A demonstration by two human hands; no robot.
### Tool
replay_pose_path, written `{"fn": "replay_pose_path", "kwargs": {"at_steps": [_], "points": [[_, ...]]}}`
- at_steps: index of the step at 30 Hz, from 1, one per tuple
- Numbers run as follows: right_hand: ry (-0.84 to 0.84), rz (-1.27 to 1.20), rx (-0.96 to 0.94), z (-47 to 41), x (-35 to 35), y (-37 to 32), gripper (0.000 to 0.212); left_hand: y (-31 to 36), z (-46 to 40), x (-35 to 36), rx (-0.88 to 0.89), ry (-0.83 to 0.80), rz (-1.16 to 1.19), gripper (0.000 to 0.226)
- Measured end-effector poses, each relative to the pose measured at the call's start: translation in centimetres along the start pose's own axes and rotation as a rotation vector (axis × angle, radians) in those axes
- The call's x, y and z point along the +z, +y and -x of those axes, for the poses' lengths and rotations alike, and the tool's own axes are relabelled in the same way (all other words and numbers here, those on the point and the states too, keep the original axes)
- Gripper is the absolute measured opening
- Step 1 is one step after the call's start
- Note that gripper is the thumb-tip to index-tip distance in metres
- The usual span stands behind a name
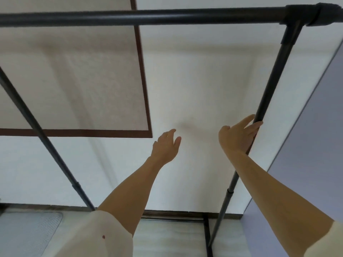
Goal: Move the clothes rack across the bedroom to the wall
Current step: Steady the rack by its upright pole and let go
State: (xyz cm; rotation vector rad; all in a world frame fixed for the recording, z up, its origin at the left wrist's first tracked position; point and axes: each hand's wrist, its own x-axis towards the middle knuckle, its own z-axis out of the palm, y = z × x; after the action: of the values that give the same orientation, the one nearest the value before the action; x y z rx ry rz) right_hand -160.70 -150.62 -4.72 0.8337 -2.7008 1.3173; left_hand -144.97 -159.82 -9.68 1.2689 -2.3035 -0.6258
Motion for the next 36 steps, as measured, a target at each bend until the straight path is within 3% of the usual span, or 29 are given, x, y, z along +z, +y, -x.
{"fn": "replay_pose_path", "kwargs": {"at_steps": [12, 19, 29, 36], "points": [[-0.417, -0.263, -0.313, 21.7, 12.5, -17.6, 0.040, -22.0, 10.7, -21.1, -0.123, 0.258, -0.015, 0.046], [-0.576, -0.347, -0.515, 26.1, 17.9, -26.4, 0.028, -31.1, 12.0, -28.6, -0.262, 0.351, 0.071, 0.046], [-0.717, -0.493, -0.714, 23.2, 25.0, -39.4, 0.046, -36.3, 2.1, -31.8, -0.211, 0.129, 0.287, 0.061], [-0.761, -0.596, -0.713, 21.6, 26.5, -44.2, 0.032, -36.8, -2.8, -31.4, 0.003, -0.002, 0.240, 0.031]]}}
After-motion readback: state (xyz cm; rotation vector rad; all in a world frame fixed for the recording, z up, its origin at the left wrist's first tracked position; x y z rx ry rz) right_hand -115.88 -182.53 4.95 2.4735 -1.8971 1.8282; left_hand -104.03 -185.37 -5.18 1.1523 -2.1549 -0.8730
